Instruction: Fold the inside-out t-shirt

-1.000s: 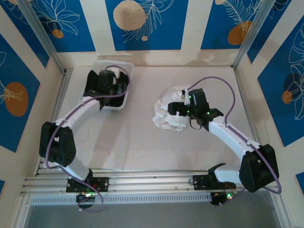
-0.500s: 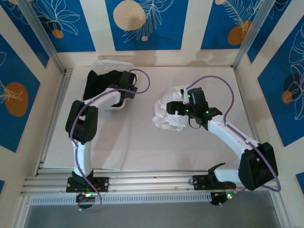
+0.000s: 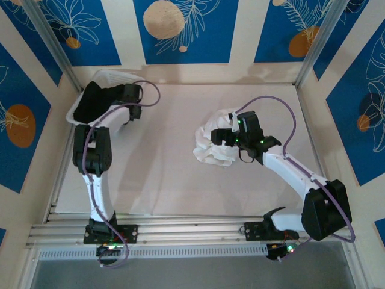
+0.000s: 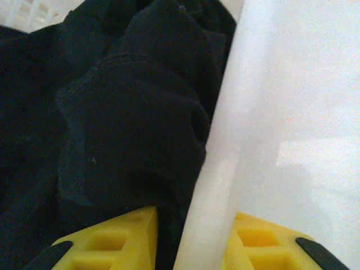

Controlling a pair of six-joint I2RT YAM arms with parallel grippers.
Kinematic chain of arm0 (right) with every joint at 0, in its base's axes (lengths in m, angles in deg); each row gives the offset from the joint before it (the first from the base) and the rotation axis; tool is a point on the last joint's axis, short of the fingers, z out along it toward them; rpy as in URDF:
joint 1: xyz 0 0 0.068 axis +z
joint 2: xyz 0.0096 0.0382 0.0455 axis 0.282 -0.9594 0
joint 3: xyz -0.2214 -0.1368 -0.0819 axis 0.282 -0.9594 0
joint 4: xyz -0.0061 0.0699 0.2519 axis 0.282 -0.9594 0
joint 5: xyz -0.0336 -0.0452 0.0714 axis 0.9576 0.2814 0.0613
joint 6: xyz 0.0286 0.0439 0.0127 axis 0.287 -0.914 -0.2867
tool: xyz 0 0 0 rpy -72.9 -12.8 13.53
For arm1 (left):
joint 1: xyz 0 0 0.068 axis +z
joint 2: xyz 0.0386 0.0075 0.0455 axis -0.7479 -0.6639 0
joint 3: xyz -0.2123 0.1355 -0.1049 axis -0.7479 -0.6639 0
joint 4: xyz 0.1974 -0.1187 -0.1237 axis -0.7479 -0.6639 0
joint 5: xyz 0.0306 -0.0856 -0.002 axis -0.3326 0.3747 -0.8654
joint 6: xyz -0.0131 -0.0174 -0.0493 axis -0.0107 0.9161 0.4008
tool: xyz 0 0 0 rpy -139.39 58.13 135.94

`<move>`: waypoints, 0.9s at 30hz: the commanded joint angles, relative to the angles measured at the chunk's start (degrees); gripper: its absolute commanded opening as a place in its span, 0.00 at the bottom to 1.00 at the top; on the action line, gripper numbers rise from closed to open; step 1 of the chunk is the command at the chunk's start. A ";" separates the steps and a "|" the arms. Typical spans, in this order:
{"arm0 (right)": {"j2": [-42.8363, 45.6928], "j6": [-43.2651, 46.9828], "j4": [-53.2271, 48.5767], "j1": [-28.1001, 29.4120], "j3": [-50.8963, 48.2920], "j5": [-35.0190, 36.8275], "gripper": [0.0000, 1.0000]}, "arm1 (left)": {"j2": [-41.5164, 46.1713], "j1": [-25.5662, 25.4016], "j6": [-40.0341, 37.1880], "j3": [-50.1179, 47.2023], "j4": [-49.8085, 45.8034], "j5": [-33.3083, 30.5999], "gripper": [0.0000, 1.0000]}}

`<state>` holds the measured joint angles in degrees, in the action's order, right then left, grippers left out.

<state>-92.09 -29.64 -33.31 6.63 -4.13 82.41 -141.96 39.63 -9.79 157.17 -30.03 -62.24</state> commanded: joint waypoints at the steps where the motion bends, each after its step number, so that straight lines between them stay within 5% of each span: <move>1: -2.00 1.60 -2.22 -1.04 1.51 4.24 0.94 | -2.76 2.04 -0.76 5.59 -2.63 -1.77 0.33; 6: -5.03 0.49 -5.95 -4.24 2.37 6.90 0.92 | 0.06 1.60 2.33 9.32 -6.26 4.17 0.55; 11: -3.87 -1.94 -10.13 -4.94 0.00 4.93 0.87 | 13.56 -3.77 10.64 -2.55 -0.47 18.52 0.69; 17: -4.28 -5.04 -10.54 -3.99 -3.59 0.95 0.83 | 20.33 -15.92 20.91 -22.36 16.34 35.69 0.71; 22: -7.85 -5.97 -6.28 -3.58 -3.08 -0.70 0.73 | 12.19 -23.76 21.26 -19.83 17.06 39.75 0.69; 27: -10.41 -6.34 -2.46 -3.36 -2.47 -0.08 0.51 | 3.66 -25.81 21.48 -14.41 14.99 40.98 0.58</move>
<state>-101.81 -35.15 -38.95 2.80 -7.16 83.44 -135.81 13.84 10.34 139.03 -15.30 -24.76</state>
